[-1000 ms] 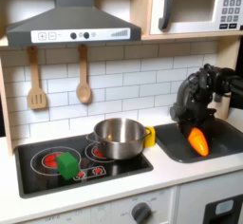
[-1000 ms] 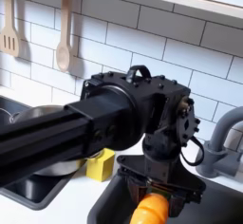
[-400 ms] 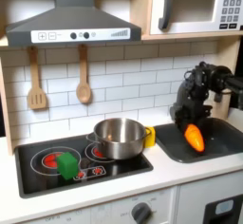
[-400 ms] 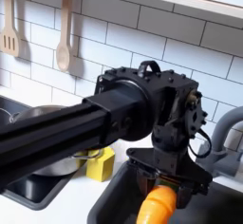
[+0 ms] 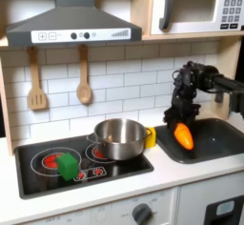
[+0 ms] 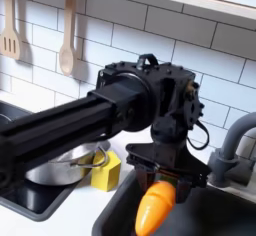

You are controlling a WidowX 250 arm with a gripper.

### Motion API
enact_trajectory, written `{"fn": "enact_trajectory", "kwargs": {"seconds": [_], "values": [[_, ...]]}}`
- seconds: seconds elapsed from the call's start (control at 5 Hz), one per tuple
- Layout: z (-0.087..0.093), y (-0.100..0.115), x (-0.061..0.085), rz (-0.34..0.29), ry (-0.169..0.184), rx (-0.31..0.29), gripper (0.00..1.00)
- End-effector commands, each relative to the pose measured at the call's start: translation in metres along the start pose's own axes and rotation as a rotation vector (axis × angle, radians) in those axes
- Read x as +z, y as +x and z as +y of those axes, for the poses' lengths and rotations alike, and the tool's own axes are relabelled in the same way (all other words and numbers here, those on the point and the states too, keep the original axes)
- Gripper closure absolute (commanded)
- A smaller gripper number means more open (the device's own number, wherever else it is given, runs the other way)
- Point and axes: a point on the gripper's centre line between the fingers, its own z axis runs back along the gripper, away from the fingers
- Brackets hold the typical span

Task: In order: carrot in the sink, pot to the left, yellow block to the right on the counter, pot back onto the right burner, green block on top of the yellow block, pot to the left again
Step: 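Take the carrot out of the pot and put it in the sink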

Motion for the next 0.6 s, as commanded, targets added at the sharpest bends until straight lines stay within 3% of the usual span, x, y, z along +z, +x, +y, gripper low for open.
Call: {"fn": "enact_trajectory", "kwargs": {"seconds": [0.0,0.4], "values": [[0.0023,0.0032,0.0058,-0.004,-0.014,-0.013,0.0],[0.0035,-0.0015,0.014,-0.007,-0.015,-0.016,0.0]]}}
